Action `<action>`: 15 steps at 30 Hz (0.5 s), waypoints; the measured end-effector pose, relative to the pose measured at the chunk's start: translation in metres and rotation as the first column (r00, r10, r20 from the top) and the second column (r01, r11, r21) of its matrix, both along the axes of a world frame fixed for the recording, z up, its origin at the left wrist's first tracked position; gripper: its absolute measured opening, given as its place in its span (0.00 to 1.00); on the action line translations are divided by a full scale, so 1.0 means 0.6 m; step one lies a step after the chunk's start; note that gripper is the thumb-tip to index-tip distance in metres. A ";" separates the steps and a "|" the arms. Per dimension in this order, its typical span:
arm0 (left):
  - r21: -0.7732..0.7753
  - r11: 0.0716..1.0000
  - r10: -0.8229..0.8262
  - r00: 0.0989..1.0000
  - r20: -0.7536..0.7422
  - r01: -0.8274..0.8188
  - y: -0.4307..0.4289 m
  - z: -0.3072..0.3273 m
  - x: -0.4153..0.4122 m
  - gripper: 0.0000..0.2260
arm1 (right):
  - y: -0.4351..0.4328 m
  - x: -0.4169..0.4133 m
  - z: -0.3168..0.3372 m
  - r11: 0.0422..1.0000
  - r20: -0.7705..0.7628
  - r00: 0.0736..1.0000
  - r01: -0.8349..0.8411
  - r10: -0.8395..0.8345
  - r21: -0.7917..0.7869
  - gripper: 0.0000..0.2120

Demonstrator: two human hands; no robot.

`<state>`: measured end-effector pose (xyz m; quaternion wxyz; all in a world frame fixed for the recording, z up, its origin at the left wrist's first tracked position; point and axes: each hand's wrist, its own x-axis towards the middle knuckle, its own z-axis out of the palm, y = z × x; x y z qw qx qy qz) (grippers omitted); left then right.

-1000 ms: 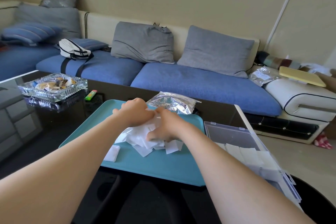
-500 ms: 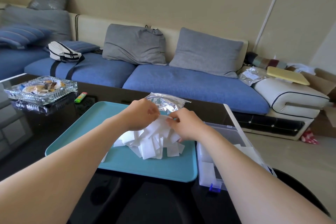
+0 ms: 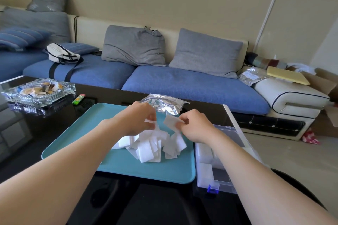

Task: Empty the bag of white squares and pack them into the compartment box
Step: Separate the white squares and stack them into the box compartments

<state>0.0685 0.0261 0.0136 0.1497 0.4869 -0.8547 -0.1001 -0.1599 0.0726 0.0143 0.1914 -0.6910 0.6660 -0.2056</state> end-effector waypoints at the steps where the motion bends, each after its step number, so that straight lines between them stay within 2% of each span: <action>1: -0.015 1.000 0.003 1.000 -0.021 -0.003 -0.002 -0.001 -0.001 0.05 | -0.001 -0.001 -0.001 1.000 0.003 1.000 0.004 -0.004 -0.002 0.12; 4: -0.055 0.998 0.015 0.992 -0.123 -0.022 -0.008 -0.001 -0.005 0.05 | -0.006 -0.008 -0.001 0.998 0.071 0.997 0.022 -0.018 -0.058 0.11; 6: -0.089 0.995 0.031 0.976 -0.215 -0.051 -0.011 0.002 -0.009 0.06 | -0.007 -0.009 0.002 0.996 0.223 0.975 0.034 -0.015 -0.084 0.10; 11: -0.071 0.989 0.089 0.896 -0.435 -0.132 -0.014 0.015 -0.018 0.06 | -0.003 0.003 0.017 0.989 0.561 0.827 0.103 -0.027 -0.105 0.10; 13: -0.021 0.989 0.112 0.832 -0.543 -0.147 -0.014 0.020 -0.021 0.05 | -0.001 0.009 0.024 0.986 0.624 0.779 0.144 -0.063 -0.079 0.10; 15: 0.100 0.987 0.157 0.715 -0.681 -0.122 -0.010 0.025 -0.027 0.05 | -0.001 0.016 0.027 0.985 0.673 0.734 0.165 -0.094 -0.043 0.09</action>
